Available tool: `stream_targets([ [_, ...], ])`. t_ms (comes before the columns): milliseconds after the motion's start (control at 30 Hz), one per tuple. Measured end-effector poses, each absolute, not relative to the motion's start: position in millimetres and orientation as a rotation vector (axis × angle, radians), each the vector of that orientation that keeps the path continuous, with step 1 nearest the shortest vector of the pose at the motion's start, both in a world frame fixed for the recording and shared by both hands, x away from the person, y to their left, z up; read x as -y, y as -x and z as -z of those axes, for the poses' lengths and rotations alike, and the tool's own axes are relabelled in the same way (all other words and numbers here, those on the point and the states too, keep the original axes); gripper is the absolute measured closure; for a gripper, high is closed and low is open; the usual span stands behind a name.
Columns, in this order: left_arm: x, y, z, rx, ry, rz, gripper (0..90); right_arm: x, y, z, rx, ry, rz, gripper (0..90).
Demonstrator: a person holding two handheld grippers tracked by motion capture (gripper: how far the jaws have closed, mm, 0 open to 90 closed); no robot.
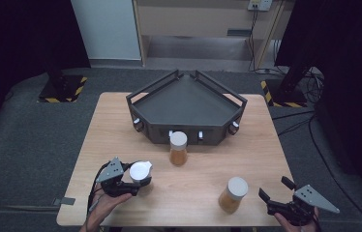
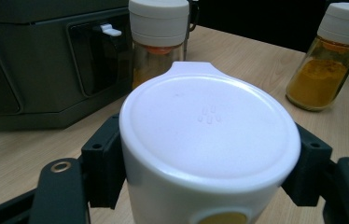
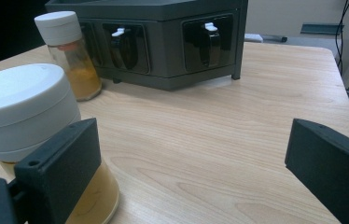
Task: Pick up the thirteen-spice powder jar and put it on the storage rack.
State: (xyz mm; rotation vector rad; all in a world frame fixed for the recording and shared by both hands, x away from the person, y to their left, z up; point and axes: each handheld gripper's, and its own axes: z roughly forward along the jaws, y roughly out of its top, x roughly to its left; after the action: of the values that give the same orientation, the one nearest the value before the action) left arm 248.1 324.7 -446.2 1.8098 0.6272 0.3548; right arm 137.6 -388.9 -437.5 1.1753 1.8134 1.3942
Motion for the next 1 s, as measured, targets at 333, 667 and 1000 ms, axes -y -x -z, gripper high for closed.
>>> stream_targets([
  [333,-327,-247,450,-0.634,-1.789,-0.358,28.8,389,-137,437,-1.812,-1.176,-1.396,3.5],
  [667,-329,-248,446,-0.616,-1.797,-0.354,28.9,389,-138,438,-1.813,-1.176,-1.397,3.5],
  [1000,-331,-250,432,-0.586,-1.797,-0.351,28.9,389,-138,437,-1.814,-1.177,-1.396,3.5],
])
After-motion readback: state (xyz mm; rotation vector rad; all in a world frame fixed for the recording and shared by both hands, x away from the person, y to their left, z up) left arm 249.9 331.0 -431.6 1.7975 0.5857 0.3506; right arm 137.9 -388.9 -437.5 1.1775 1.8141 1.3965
